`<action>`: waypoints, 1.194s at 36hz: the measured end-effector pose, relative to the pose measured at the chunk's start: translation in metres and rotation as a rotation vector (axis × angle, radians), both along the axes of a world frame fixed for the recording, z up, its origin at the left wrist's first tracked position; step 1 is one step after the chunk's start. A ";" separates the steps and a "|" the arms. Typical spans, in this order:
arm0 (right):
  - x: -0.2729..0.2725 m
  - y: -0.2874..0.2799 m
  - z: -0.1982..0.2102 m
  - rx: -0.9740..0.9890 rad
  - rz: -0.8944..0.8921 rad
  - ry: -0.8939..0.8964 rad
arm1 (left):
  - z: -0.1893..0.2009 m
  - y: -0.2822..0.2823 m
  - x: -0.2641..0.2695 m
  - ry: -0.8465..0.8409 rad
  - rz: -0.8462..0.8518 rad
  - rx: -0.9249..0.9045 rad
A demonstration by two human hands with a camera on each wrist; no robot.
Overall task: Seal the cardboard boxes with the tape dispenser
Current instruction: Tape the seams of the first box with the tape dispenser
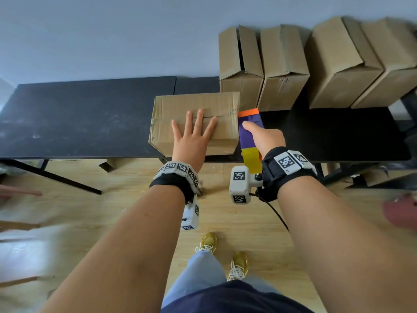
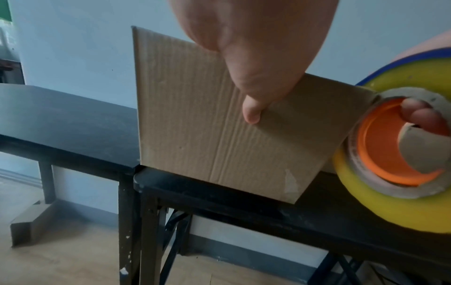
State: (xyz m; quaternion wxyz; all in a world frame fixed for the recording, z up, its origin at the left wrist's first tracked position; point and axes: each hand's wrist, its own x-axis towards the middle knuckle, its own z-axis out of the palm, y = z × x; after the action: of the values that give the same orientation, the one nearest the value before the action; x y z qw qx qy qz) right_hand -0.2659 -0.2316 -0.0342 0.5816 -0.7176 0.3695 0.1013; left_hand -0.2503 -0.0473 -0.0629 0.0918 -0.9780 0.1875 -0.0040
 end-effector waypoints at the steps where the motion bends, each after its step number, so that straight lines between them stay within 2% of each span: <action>1: 0.002 0.004 0.002 0.006 0.006 -0.010 | 0.003 0.003 0.002 -0.006 0.015 0.002; 9: 0.030 0.054 0.007 0.033 0.085 -0.085 | 0.019 0.053 0.029 -0.017 0.161 0.028; 18: 0.085 0.137 0.027 0.059 0.122 -0.109 | 0.030 0.139 0.088 0.078 0.273 0.020; 26: 0.124 0.214 0.036 0.032 0.091 -0.114 | 0.025 0.212 0.137 0.070 0.284 0.066; 30: 0.138 0.232 0.040 -0.008 0.089 -0.129 | 0.022 0.228 0.152 0.055 0.207 0.041; 36: 0.147 0.240 0.046 -0.032 0.082 -0.148 | 0.026 0.241 0.169 0.049 0.135 -0.140; 39: 0.148 0.236 0.052 -0.042 0.105 -0.144 | 0.041 0.238 0.177 0.090 0.191 -0.401; 43: 0.144 0.225 0.062 -0.046 0.141 -0.168 | 0.066 0.226 0.192 0.245 0.233 -0.740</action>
State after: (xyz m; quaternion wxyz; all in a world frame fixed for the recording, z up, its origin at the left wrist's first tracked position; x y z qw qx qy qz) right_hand -0.1217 -0.0066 0.0282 0.5854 -0.7610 0.2700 0.0731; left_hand -0.0584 0.1787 0.0028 -0.2895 -0.9530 0.0707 0.0556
